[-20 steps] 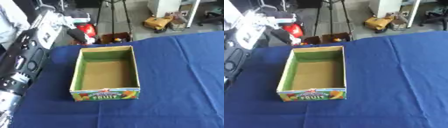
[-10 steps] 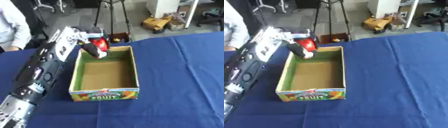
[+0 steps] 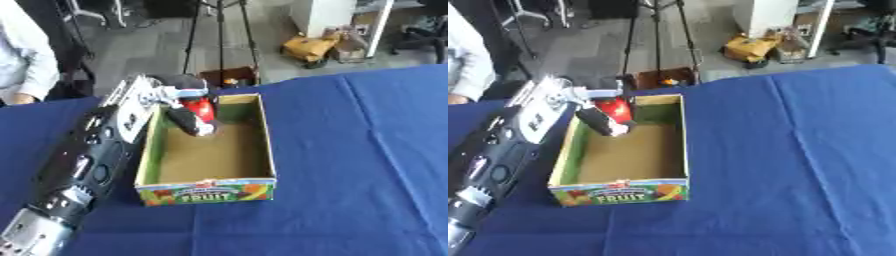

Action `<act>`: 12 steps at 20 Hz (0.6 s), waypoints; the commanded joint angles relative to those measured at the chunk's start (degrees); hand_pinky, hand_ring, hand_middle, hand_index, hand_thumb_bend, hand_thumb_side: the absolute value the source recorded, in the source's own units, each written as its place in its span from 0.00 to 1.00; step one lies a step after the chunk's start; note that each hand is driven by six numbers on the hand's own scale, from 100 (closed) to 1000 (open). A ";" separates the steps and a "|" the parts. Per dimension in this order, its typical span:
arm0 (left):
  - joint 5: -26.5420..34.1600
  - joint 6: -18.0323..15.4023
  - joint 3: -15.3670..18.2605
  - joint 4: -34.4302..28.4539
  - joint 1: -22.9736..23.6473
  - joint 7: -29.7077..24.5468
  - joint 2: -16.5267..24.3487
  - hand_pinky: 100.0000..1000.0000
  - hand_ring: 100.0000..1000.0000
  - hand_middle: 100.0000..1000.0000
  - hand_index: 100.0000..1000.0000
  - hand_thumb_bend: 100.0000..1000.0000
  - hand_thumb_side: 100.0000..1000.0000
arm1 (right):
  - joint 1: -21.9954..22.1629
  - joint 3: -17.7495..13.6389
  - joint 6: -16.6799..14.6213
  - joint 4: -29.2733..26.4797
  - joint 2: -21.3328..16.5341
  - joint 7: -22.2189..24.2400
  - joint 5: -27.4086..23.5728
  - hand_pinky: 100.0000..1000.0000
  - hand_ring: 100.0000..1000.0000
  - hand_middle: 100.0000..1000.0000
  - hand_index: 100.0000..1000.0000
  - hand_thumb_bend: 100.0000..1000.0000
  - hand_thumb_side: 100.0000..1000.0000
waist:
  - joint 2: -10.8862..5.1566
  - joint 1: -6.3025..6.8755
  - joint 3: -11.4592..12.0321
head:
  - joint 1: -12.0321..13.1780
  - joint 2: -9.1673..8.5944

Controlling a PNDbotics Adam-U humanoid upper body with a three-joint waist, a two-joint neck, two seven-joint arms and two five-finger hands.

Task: Pick up objects on the table and place them in the box.

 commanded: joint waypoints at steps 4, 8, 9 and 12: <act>-0.70 -6.88 -0.65 0.80 -0.33 -3.47 0.88 0.20 0.63 0.53 0.61 0.00 0.23 | -0.60 -0.29 -3.39 -0.86 -0.73 -3.38 -0.17 0.69 0.71 0.50 0.73 0.00 0.71 | -0.77 -0.61 0.10 | -0.33 -0.65; -1.05 -7.08 -0.76 2.08 -0.01 -1.43 0.47 0.18 0.64 0.53 0.63 0.00 0.23 | -0.64 -0.31 -3.38 -0.86 -0.67 -3.46 -0.10 0.69 0.71 0.50 0.73 0.00 0.71 | -0.64 -0.62 -0.03 | -0.33 -0.60; -1.11 -7.19 -0.77 2.40 0.01 -0.99 0.36 0.18 0.65 0.54 0.65 0.00 0.23 | -0.65 -0.31 -3.38 -0.86 -0.66 -3.49 -0.09 0.69 0.71 0.50 0.73 0.00 0.71 | -0.62 -0.60 -0.08 | -0.31 -0.56; -0.46 -7.87 -0.81 3.56 0.11 -0.66 -0.14 0.32 0.73 0.61 0.72 0.00 0.26 | -0.69 -0.33 -3.35 -0.86 -0.66 -3.62 -0.04 0.69 0.71 0.50 0.73 0.00 0.71 | -0.54 -0.52 -0.27 | -0.22 -0.56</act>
